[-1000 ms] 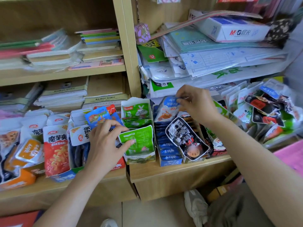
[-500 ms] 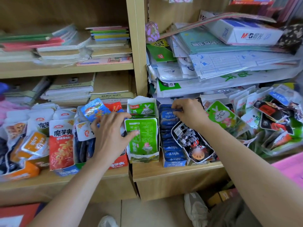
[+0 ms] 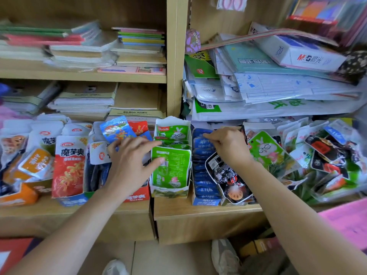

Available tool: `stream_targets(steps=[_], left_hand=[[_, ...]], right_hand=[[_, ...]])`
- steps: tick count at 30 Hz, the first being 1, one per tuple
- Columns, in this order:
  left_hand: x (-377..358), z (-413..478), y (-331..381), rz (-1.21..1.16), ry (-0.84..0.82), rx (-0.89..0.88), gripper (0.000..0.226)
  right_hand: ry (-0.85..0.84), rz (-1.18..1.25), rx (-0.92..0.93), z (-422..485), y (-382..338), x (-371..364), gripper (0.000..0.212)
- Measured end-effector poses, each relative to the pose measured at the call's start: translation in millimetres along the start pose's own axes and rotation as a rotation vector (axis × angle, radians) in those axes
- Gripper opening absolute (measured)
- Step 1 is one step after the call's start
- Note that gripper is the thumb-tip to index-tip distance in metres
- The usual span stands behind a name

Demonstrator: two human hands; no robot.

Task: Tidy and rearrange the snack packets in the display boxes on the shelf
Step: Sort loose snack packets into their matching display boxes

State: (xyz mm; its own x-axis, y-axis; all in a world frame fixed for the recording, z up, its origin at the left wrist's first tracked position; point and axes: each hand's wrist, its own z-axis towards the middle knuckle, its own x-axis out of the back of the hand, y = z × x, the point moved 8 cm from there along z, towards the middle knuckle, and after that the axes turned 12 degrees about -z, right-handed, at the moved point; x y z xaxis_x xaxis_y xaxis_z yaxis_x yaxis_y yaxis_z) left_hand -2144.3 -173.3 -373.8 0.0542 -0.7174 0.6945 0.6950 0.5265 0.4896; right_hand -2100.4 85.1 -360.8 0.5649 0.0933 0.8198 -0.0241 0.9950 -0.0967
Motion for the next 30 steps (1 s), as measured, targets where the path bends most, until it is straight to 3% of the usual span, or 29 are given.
stream_targets(steps=[4,8,12,16,21,24,28,30], left_hand=[[0,0,0,-0.005,-0.012,0.006,0.049],[2,-1,0,-0.055,0.002,-0.001,0.046],[4,-4,1,-0.127,0.035,-0.011,0.04],[6,-4,3,-0.12,0.062,0.011,0.037],[9,-2,2,-0.182,-0.03,-0.053,0.032],[5,-12,-2,-0.214,-0.211,-0.14,0.033],[9,-21,-2,-0.266,-0.211,-0.192,0.033],[10,-23,-2,-0.293,-0.234,-0.19,0.038]], right_hand=[[-0.138,-0.072,0.046,-2,-4,-10,0.031],[-0.255,-0.027,-0.047,-9,0,3,0.028],[-0.056,0.128,-0.056,-11,-20,37,0.026],[-0.356,0.408,-0.062,-21,-65,19,0.049],[-0.346,0.372,0.065,-28,-95,12,0.012],[-0.428,0.398,0.159,-38,-106,15,0.009],[-0.348,0.42,0.171,-43,-102,22,0.01],[-0.328,0.456,0.081,-41,-91,24,0.007]])
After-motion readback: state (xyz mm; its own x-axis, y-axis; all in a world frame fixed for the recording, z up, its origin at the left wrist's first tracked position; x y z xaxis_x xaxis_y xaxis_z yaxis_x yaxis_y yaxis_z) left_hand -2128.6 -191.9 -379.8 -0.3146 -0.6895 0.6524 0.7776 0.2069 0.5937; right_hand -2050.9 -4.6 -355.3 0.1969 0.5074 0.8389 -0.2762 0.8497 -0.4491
